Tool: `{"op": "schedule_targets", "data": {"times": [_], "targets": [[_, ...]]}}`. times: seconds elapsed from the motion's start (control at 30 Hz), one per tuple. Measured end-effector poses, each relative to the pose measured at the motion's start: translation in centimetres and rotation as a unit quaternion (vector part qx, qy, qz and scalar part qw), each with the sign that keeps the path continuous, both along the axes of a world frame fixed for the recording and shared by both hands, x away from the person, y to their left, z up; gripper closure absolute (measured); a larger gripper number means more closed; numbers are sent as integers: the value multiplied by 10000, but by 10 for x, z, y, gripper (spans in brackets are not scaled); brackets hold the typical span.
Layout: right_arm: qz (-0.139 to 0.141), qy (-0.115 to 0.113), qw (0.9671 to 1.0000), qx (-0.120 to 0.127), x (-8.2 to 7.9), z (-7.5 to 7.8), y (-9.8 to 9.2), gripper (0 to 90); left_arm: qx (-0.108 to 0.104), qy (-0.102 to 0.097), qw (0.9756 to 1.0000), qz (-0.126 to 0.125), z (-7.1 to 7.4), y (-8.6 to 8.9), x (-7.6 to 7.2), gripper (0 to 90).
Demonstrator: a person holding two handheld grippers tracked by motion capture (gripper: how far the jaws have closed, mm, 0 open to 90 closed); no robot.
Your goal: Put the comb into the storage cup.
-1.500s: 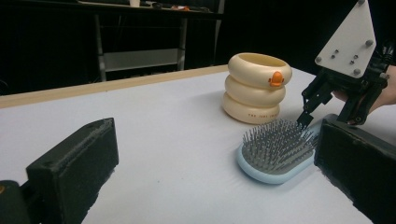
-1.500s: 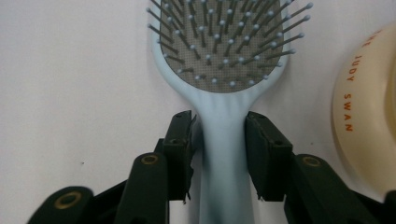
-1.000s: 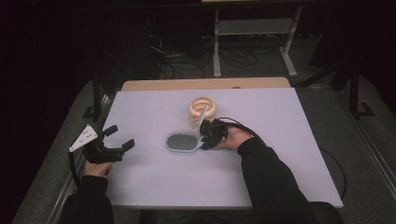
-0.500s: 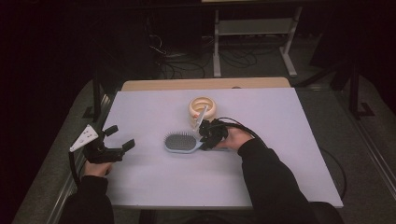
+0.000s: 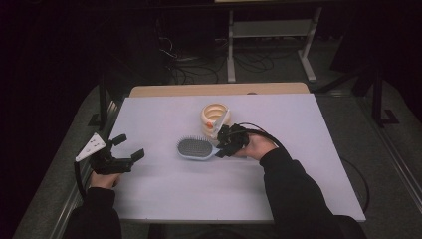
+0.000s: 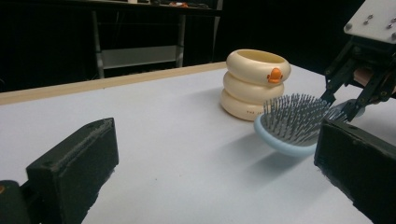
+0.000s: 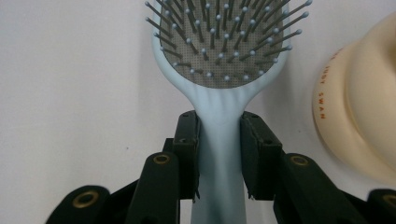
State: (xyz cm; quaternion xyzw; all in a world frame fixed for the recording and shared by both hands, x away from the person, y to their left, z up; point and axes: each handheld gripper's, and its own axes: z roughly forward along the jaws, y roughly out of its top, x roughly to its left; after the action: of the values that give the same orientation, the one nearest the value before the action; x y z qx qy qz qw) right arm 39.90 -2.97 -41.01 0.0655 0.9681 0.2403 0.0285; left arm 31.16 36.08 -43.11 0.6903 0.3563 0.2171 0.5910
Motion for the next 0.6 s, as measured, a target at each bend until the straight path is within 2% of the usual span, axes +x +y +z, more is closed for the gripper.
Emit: {"op": "schedule_targets", "data": {"times": [0.6], "targets": [[-62,-230,9996,156,-10,26,-17,684,-5,25,10000,-39,0,-3,-1,0]]}}
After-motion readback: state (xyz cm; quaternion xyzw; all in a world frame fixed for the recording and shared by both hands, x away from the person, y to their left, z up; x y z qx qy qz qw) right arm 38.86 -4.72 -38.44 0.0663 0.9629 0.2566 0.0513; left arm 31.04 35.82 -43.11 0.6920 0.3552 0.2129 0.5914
